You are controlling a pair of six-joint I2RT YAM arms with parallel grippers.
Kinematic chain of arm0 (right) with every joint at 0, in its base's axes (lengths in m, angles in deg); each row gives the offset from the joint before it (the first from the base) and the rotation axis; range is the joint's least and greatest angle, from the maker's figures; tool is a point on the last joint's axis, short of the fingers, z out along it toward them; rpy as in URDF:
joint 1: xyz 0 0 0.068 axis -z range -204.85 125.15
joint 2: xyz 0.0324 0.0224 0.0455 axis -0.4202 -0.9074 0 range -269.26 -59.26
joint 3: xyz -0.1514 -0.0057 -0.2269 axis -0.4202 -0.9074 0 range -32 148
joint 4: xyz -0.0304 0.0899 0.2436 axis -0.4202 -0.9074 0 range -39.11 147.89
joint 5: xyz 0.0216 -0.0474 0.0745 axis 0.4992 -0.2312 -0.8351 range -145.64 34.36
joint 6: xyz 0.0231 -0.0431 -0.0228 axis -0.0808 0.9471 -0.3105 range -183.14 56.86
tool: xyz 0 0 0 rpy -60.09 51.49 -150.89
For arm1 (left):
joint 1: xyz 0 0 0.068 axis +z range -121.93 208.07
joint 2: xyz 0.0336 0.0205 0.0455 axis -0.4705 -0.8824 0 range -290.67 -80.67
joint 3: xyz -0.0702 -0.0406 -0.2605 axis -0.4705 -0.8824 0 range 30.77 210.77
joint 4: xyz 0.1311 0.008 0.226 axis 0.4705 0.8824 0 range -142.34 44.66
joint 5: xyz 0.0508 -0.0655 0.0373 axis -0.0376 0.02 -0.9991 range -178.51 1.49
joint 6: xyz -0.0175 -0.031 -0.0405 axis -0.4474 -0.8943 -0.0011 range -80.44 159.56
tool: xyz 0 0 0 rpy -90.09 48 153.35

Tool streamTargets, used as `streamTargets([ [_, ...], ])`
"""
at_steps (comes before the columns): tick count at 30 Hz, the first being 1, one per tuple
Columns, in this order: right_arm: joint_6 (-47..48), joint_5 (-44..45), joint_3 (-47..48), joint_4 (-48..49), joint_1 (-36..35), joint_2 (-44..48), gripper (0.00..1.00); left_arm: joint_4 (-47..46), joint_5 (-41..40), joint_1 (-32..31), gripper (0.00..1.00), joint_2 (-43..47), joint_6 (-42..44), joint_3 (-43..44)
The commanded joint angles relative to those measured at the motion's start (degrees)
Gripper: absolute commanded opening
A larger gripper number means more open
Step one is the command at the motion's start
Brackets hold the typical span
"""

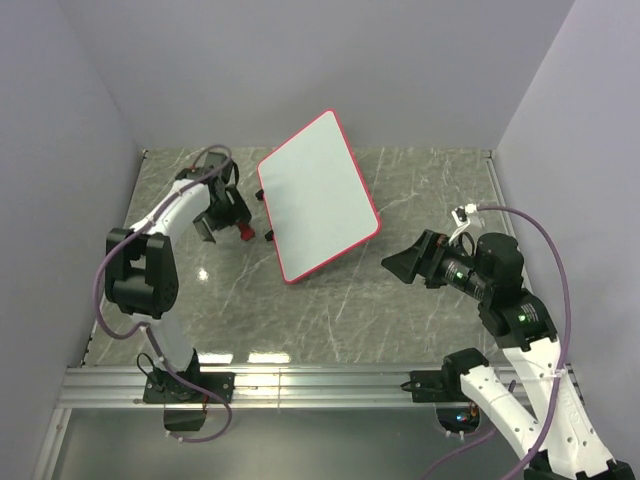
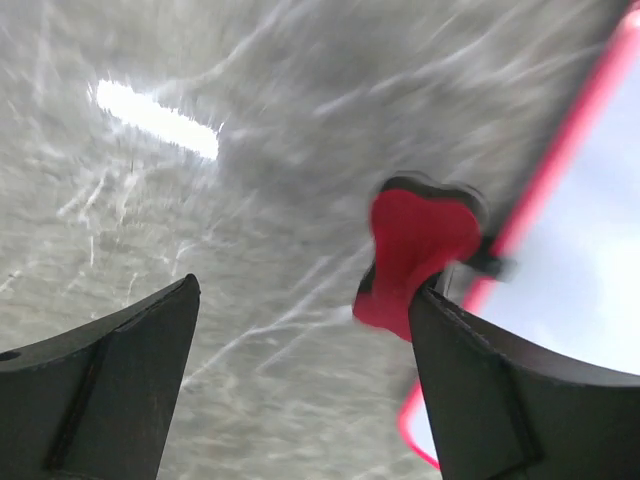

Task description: Erase the whiteboard

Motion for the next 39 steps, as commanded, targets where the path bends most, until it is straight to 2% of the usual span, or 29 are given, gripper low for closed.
streamTargets([
  [1, 0.88, -0.20, 2.75, -2.34, -1.54, 0.96, 0.99, 6.25, -0.79, 0.51, 0.89, -0.66, -1.30, 10.49],
  [4, 2.20, 1.20, 3.46, -3.31, -2.34, 1.49, 0.99, 2.67, -2.62, -2.30, 0.89, 2.41, 0.45, 7.92],
  [5, 2.64, 1.73, 3.98, -3.57, -2.95, 1.23, 0.99, 7.46, -1.50, -1.18, 0.86, 1.28, -1.55, 9.30],
  [6, 3.17, 2.26, 4.33, -3.84, -3.21, 1.05, 0.99, 7.07, 3.04, 0.05, 0.84, -0.38, -1.13, 9.66],
  [7, 3.69, 2.70, 4.60, -4.10, -3.57, 0.88, 0.99, 5.41, 2.56, -0.28, 0.67, -0.84, 0.26, 7.14],
  [8, 4.05, 3.31, 4.95, -4.02, -3.92, 0.44, 0.99, 7.92, -2.14, -1.07, 0.62, -2.49, 0.97, 9.55],
  [9, 4.31, 3.58, 5.21, -4.02, -4.27, 0.17, 0.99, 18.73, -12.72, -3.86, 0.54, -7.03, -1.11, 14.10],
  [10, 4.66, 3.93, 5.39, -3.93, -4.71, -0.09, 1.00, 18.23, -12.48, -4.76, 0.39, -7.25, -0.26, 15.97],
  [11, 4.84, 4.11, 5.48, -3.67, -4.80, -0.35, 1.00, 14.49, -8.91, -4.25, 0.35, -5.86, 2.62, 12.42],
  [13, 5.19, 4.11, 5.48, -3.05, -5.41, -1.23, 1.00, 13.04, -3.55, 2.59, 0.16, -3.04, 0.03, 6.61],
  [14, 5.19, 4.29, 5.65, -3.14, -5.33, -1.76, 1.00, 8.00, 2.75, 4.09, 0.20, -0.86, 2.36, 3.37],
  [15, 5.37, 4.29, 5.65, -3.31, -5.33, -1.76, 1.00, -2.76, 9.87, 4.89, 0.28, 6.03, 3.43, -3.80],
  [16, 5.28, 4.29, 5.57, -3.40, -5.41, -1.59, 1.00, -1.91, 3.85, 4.38, 0.60, 8.28, 2.14, -4.05],
  [17, 5.37, 4.37, 5.39, -3.49, -5.41, -1.33, 1.00, 2.19, -3.61, 3.16, 0.70, 8.56, 0.03, -1.70],
  [18, 5.45, 4.81, 5.30, -3.58, -5.41, -1.32, 1.00, 5.97, -3.60, 1.66, 0.76, 5.00, 1.14, 3.81],
  [19, 5.54, 4.99, 5.13, -3.92, -5.41, -1.24, 1.00, 5.49, 0.40, 1.82, 0.89, 3.92, 3.16, 3.34],
  [20, 5.54, 4.99, 5.04, -3.75, -5.33, -1.41, 1.00, 4.79, 7.49, 2.43, 0.92, 3.56, 3.79, 1.68],
  [22, 5.46, 4.55, 5.21, -3.31, -5.33, -1.85, 1.00, 8.97, -0.30, 2.62, 0.99, 2.15, 2.04, 0.43],
  [25, 6.07, 5.08, 6.97, -4.01, -5.41, -2.73, 1.00, 4.01, 1.84, 1.22, 0.99, 7.84, 1.68, -4.73],
  [26, 6.42, 5.51, 7.67, -4.28, -5.41, -2.82, 1.00, 0.16, -1.11, 0.08, 0.99, 10.38, 2.64, -6.40],
  [29, 7.04, 5.87, 7.76, -5.07, -5.33, -3.17, 1.00, 3.90, -2.71, 0.86, 0.99, 8.31, 4.04, -1.95],
  [31, 6.51, 5.52, 6.98, -4.72, -5.41, -2.82, 1.00, 4.60, -10.24, -2.74, 0.99, 8.39, 4.50, -0.63],
  [32, 6.34, 5.43, 6.89, -4.63, -5.41, -2.82, 1.00, 4.08, -8.89, -1.61, 1.00, 8.04, 3.89, -0.36],
  [33, 6.07, 5.26, 6.71, -4.37, -5.41, -2.82, 1.00, 0.77, 0.70, -1.08, 0.99, 8.38, 5.45, -2.71],
  [34, 6.07, 5.08, 6.36, -4.28, -5.41, -2.99, 1.00, 0.39, -2.68, -4.12, 0.99, 8.13, 8.25, -2.56],
  [35, 6.07, 5.08, 6.36, -4.28, -5.24, -3.34, 1.00, 5.43, -12.99, -7.89, 0.99, 5.43, 4.18, -0.12],
  [36, 6.33, 5.34, 6.44, -4.45, -5.33, -3.43, 1.00, 9.31, -19.09, -8.19, 0.99, 5.49, 1.27, 1.39],
  [38, 6.25, 5.34, 6.53, -4.46, -5.33, -3.78, 1.00, -1.93, 2.08, -0.85, 0.97, 13.86, 2.03, -5.76],
  [39, 5.90, 5.17, 6.45, -4.02, -5.33, -3.78, 1.00, -9.82, 8.21, 2.06, 0.95, 16.10, 1.08, -12.59],
])
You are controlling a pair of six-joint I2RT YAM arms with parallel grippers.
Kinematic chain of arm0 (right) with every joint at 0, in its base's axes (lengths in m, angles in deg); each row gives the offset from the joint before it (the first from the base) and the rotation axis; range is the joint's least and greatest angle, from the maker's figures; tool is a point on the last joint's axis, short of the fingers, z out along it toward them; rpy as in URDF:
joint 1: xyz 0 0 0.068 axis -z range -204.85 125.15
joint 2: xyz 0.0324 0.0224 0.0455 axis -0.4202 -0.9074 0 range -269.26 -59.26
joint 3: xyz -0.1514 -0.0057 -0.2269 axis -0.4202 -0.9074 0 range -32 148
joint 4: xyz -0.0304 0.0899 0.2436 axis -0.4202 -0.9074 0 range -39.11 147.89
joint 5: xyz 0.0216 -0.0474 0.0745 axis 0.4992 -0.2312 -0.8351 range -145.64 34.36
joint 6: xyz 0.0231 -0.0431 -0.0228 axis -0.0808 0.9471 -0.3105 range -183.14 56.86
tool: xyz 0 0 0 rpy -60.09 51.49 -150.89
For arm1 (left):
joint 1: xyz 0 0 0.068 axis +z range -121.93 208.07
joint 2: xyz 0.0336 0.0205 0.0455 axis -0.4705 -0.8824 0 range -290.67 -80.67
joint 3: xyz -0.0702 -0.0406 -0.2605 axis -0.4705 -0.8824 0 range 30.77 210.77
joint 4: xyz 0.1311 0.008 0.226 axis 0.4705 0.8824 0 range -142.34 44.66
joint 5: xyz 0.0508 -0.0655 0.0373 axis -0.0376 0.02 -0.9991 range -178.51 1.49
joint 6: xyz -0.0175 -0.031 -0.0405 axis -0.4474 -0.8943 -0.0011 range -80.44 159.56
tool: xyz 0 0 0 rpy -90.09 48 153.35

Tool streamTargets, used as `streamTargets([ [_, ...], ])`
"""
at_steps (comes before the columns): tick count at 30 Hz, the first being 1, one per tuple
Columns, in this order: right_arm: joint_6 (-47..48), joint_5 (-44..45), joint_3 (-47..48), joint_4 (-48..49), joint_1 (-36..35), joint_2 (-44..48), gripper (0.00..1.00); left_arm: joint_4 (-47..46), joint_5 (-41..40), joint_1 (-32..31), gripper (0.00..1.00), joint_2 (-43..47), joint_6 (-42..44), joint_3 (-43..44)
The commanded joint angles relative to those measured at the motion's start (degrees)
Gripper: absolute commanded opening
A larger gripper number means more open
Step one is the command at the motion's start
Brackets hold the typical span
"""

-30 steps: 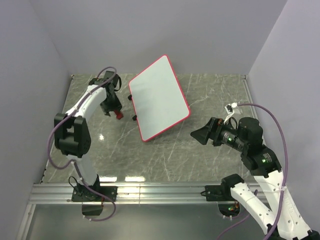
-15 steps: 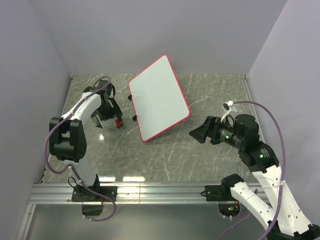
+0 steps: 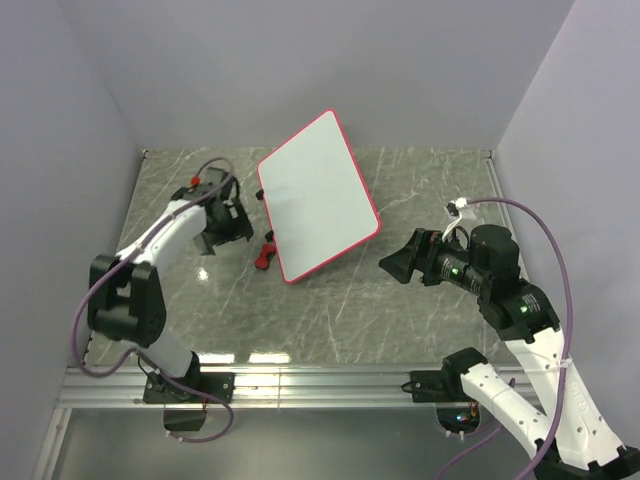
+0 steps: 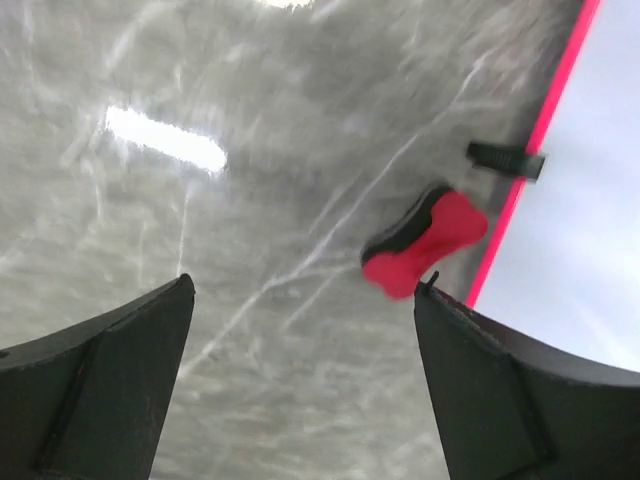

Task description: Erase the whiteboard

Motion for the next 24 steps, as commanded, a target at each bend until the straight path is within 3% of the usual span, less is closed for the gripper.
streamTargets([
  [1, 0.17, 0.14, 0.89, 1.14, -0.39, -0.40, 1.00, -10.75, 12.87, 5.63, 0.95, 9.34, -2.30, -8.77],
  [2, -0.01, -0.12, 0.81, 1.32, -0.39, -0.40, 1.00, -9.79, 9.84, 0.23, 0.95, 9.27, -1.95, -6.77],
  [6, -0.10, 0.40, 0.45, 1.32, -0.47, -0.13, 1.00, -0.66, -0.11, -9.57, 0.96, 6.98, -3.00, -1.83],
  [9, 0.43, 1.28, 1.07, -0.25, -0.39, 0.74, 1.00, 0.85, -0.57, -10.73, 0.96, 11.97, -5.37, -2.97],
  [13, -0.36, 4.62, 3.09, -3.33, -0.39, 3.64, 0.99, -1.78, 4.96, -10.90, 0.99, 22.24, -4.68, -3.24],
  [20, -4.75, 3.66, 0.54, -4.74, -0.39, 10.15, 1.00, 1.03, -2.40, -10.90, 0.99, 27.37, -3.36, 6.15],
  [24, -5.54, 2.07, -2.26, -5.36, -0.39, 13.65, 0.99, -6.59, -3.64, -10.90, 0.99, 30.70, -0.82, 6.87],
])
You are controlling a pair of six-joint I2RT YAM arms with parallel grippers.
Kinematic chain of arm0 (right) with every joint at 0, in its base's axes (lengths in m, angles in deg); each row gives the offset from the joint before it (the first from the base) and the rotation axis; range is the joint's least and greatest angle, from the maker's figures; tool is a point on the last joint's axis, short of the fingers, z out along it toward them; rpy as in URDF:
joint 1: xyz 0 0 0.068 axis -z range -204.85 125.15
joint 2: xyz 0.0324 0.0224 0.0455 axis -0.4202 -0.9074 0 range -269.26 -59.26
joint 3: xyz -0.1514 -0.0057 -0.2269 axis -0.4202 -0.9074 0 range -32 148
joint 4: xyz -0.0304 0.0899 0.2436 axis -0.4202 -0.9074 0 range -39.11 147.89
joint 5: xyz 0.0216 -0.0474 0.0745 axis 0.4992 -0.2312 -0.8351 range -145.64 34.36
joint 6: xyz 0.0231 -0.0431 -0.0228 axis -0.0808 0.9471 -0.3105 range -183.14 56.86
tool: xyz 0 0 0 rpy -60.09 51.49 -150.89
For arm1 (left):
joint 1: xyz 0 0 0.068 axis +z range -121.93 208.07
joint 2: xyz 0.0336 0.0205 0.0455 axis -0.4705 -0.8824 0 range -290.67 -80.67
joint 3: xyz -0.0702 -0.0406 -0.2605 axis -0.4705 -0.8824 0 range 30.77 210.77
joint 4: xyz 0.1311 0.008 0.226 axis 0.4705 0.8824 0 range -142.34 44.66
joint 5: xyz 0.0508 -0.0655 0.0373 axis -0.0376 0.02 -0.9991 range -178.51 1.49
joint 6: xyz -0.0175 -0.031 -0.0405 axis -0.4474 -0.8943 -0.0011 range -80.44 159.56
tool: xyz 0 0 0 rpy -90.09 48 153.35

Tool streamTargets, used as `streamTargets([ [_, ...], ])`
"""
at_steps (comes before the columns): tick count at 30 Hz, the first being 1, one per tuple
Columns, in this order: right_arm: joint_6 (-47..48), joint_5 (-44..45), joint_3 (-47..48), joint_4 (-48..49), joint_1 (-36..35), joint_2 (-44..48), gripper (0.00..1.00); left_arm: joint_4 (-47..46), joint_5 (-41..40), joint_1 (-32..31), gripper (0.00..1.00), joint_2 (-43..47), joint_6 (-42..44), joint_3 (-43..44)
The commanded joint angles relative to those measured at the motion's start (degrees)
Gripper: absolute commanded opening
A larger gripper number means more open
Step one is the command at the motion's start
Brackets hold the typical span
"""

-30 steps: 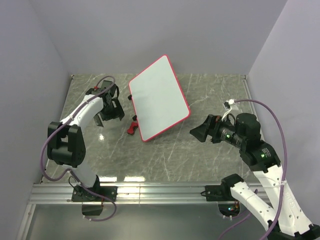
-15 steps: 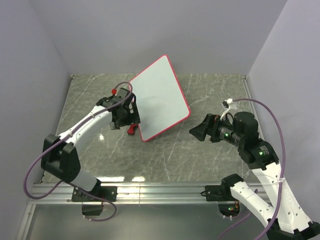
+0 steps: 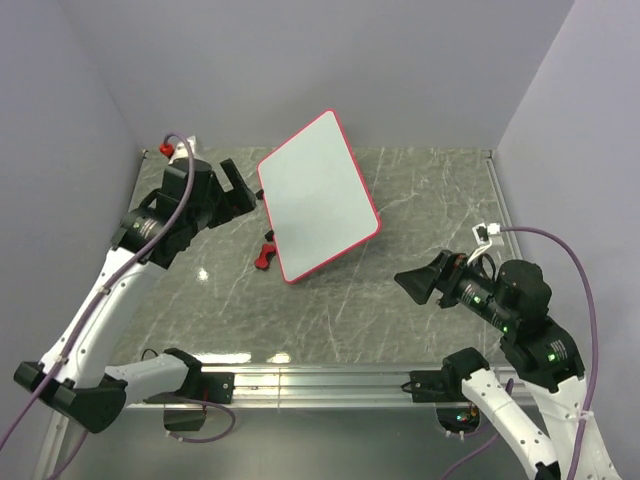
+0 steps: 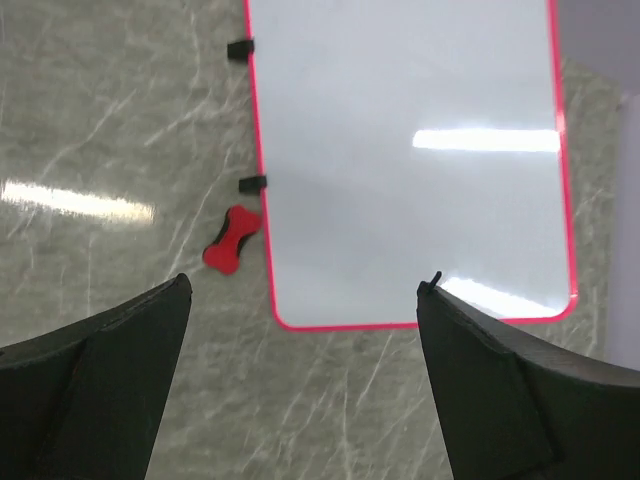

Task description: Erase the whiteboard

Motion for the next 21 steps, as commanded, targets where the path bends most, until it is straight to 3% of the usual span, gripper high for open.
streamTargets([
  [1, -1.59, -1.42, -2.03, -1.01, -0.37, 2.28, 0.99, -6.72, -2.11, -0.06, 0.99, 3.97, 2.69, 1.08],
  [5, -1.15, -1.51, -2.82, -1.97, -0.45, 4.48, 0.99, -11.13, -2.90, -0.06, 0.99, 7.41, 2.25, 0.29],
  [15, 0.17, -3.36, -4.40, -3.82, -0.45, 7.81, 0.99, -9.99, -3.34, -0.06, 0.99, 14.97, -2.14, -2.87],
  [19, -0.44, -5.29, -5.81, -3.74, -0.37, 9.14, 0.99, -8.33, -2.99, -0.06, 0.99, 18.05, -2.23, -2.97],
  [21, -0.71, -5.73, -6.77, -3.74, -0.45, 9.75, 0.99, -3.00, -4.30, -0.06, 1.00, 17.18, -1.97, -1.39],
])
